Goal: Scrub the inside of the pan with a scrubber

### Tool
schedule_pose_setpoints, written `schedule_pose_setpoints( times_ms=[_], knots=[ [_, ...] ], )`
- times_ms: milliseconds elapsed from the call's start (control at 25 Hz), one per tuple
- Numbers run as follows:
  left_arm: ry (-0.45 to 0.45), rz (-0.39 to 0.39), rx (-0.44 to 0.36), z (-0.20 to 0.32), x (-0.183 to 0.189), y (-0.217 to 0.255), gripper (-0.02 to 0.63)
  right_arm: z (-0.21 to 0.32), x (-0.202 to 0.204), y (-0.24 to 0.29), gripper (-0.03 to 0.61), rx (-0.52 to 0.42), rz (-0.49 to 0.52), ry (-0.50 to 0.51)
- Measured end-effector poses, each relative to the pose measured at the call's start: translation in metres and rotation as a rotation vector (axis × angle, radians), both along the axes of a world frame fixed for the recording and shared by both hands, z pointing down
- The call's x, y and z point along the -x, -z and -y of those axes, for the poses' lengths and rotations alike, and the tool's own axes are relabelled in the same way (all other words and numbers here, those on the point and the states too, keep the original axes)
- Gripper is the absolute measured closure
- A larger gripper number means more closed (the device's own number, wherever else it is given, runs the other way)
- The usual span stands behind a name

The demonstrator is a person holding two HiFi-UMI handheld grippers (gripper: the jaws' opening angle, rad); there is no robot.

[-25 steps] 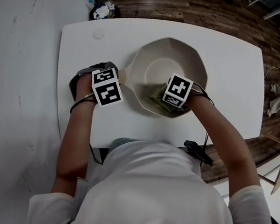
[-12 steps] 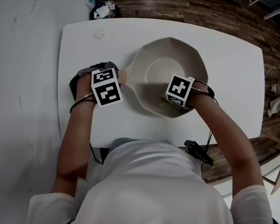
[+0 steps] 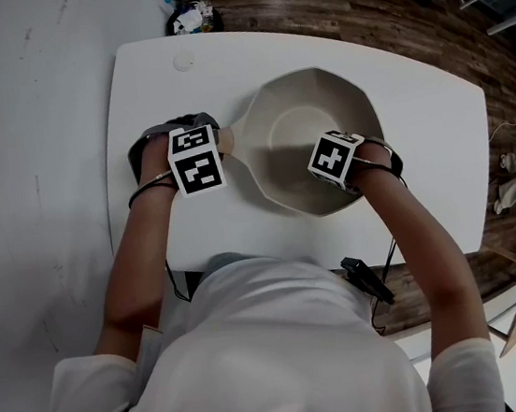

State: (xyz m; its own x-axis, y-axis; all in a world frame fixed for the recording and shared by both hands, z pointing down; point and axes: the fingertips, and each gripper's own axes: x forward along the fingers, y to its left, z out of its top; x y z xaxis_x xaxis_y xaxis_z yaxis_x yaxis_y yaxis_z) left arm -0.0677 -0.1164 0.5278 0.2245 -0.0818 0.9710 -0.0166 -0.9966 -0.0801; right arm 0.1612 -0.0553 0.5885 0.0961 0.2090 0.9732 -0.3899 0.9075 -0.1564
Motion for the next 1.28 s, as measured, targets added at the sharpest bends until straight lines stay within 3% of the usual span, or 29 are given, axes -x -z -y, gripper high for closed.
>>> schedule_pose_setpoints(
  times_ms=[200, 600, 920, 1280],
  knots=[
    [-0.003, -0.005, -0.002, 0.0, 0.0, 0.0, 0.41, 0.021, -0.013, -0.002, 0.552, -0.084, -0.061, 0.041],
    [-0.01, -0.023, -0.002, 0.0, -0.002, -0.001, 0.41, 0.065, -0.021, -0.001, 0.552, -0.294, -0.081, 0.051],
    [-0.017, -0.023, -0.002, -0.001, -0.002, -0.001, 0.411, 0.11, -0.005, 0.007, 0.552, -0.514, 0.051, -0.075],
    [-0.032, -0.02, -0.006, -0.002, -0.003, -0.001, 0.414, 0.134, 0.013, 0.013, 0.552, -0.622, 0.211, -0.273]
  ],
)
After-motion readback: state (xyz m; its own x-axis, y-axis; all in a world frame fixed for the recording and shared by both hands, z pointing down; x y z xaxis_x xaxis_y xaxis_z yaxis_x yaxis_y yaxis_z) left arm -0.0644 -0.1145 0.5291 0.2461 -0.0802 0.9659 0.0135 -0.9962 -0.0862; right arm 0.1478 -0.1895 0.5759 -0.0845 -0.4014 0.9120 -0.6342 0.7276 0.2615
